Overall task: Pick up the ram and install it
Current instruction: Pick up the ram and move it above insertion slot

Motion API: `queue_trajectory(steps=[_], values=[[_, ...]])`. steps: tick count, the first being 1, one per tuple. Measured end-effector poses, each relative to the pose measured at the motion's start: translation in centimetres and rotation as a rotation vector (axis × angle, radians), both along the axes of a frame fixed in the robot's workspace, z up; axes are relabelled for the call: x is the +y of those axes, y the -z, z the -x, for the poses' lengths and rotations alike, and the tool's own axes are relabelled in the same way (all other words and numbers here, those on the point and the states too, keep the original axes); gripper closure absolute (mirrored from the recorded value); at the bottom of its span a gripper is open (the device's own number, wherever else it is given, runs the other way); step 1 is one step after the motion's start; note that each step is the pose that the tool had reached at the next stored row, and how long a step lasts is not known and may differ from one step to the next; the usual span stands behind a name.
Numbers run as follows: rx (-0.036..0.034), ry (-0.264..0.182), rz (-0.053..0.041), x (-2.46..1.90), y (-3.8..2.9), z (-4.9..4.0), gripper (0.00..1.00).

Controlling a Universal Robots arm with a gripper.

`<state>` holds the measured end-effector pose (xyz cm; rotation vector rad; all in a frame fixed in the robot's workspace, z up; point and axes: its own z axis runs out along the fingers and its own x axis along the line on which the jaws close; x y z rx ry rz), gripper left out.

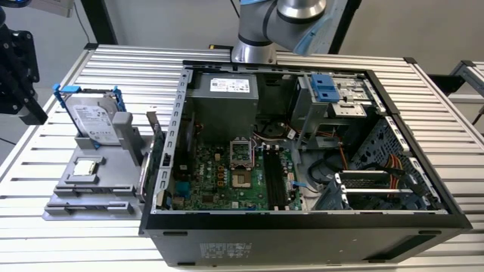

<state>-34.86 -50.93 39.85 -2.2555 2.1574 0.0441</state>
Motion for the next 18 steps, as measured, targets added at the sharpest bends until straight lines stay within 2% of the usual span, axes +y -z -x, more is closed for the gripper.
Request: queue_trajectory(steps=[4, 5, 18], values=[[0.0, -0.001, 0.0, 0.0, 0.0, 0.0, 1.0], [0.0, -0.002, -0.0001, 0.0, 0.0, 0.0, 0.0], [0.0003, -0.005, 0.0002, 0.01, 0.11, 0.0, 0.0]])
